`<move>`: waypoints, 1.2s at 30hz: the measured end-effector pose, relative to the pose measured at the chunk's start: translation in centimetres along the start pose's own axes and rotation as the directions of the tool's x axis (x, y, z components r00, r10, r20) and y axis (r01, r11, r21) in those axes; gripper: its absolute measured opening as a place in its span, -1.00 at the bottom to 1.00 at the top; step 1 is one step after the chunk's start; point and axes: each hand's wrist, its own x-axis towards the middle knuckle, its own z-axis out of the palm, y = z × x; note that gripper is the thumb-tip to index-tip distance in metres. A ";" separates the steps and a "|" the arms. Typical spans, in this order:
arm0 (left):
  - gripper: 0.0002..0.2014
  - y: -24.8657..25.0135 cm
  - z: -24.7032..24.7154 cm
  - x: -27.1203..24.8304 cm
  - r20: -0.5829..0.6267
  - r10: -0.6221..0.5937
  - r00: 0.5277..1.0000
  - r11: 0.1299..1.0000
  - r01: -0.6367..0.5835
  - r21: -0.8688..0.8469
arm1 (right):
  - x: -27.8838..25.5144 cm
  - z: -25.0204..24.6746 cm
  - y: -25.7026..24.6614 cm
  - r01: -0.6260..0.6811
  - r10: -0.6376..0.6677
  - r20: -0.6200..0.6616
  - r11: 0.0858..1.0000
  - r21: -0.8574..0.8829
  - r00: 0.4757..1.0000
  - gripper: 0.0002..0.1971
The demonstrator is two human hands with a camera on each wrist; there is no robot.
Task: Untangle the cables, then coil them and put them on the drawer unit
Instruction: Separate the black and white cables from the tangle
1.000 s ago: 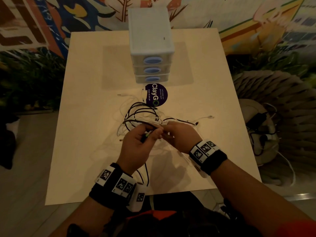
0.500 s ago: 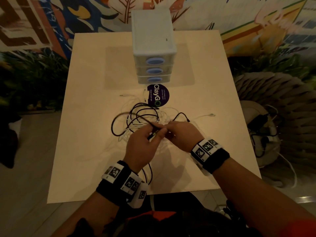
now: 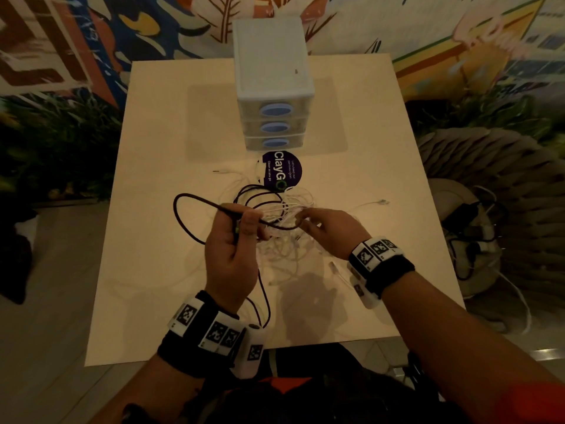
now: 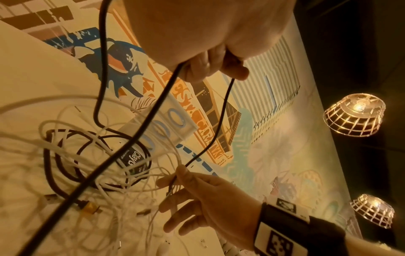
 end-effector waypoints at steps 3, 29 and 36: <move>-0.80 0.1 -0.4 0.1 -0.060 -0.005 0.998 0.999 0.002 -0.050 | 0.4 0.0 0.4 -0.007 0.006 0.025 1.000 0.029 1.000 -0.55; -0.93 -5.0 2.7 1.3 0.285 -0.212 0.935 0.875 0.052 0.481 | -0.5 -0.2 -1.1 0.154 -0.154 0.009 0.977 -0.149 0.988 -0.79; -0.85 -4.1 1.9 1.6 0.170 -0.200 0.965 0.935 0.137 0.326 | 1.1 0.2 -0.4 0.170 -0.168 -0.064 0.985 0.035 0.984 -0.60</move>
